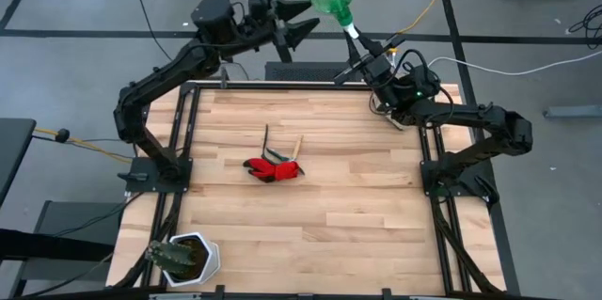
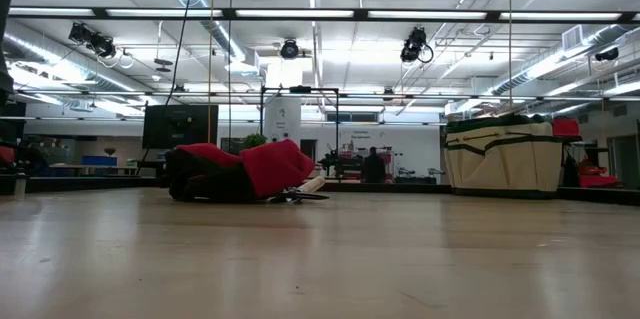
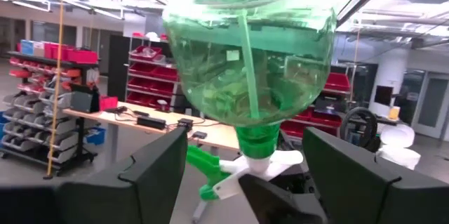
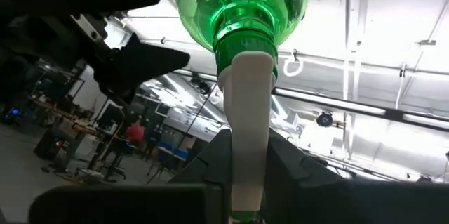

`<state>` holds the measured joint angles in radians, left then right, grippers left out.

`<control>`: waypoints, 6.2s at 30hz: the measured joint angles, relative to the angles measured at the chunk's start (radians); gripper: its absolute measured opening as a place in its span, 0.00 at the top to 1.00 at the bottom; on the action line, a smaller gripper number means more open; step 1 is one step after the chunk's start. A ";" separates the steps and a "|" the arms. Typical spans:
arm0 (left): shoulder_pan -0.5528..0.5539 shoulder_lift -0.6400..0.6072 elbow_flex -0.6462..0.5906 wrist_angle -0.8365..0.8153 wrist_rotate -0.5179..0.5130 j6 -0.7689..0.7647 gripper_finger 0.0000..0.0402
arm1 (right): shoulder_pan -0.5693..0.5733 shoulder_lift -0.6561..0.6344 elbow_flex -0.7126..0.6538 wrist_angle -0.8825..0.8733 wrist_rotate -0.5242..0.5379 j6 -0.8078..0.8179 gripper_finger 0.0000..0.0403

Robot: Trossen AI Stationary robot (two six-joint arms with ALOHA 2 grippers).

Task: Pick & Place Garden tools in Gardening bag
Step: Put the green spray bottle into the gardening bag

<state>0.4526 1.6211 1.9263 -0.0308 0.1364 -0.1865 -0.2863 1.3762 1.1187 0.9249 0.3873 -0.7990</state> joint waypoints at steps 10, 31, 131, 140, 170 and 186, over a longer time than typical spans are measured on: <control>-0.008 -0.008 0.000 -0.018 -0.001 -0.012 0.28 | 0.008 -0.013 0.000 -0.119 0.168 -0.002 0.87; -0.009 -0.007 0.000 -0.027 -0.001 -0.012 0.28 | -0.013 -0.230 0.000 -0.574 0.142 0.201 0.87; -0.018 -0.007 0.001 -0.124 0.001 -0.030 0.28 | -0.317 -0.412 0.332 -2.496 -0.071 1.094 0.87; -0.018 -0.007 0.001 -0.123 0.000 -0.030 0.28 | -0.343 -0.440 0.332 -2.496 -0.142 1.047 0.87; -0.018 -0.007 0.000 -0.123 0.000 -0.030 0.28 | -0.343 -0.547 0.239 -2.496 -0.143 1.079 0.87; -0.018 -0.007 0.000 -0.123 0.000 -0.028 0.28 | -0.383 -0.552 0.064 -2.496 -0.020 1.091 0.87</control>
<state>0.4347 1.6142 1.9263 -0.1542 0.1364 -0.2146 -0.6694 0.8246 1.1828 -1.5708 0.3674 0.2916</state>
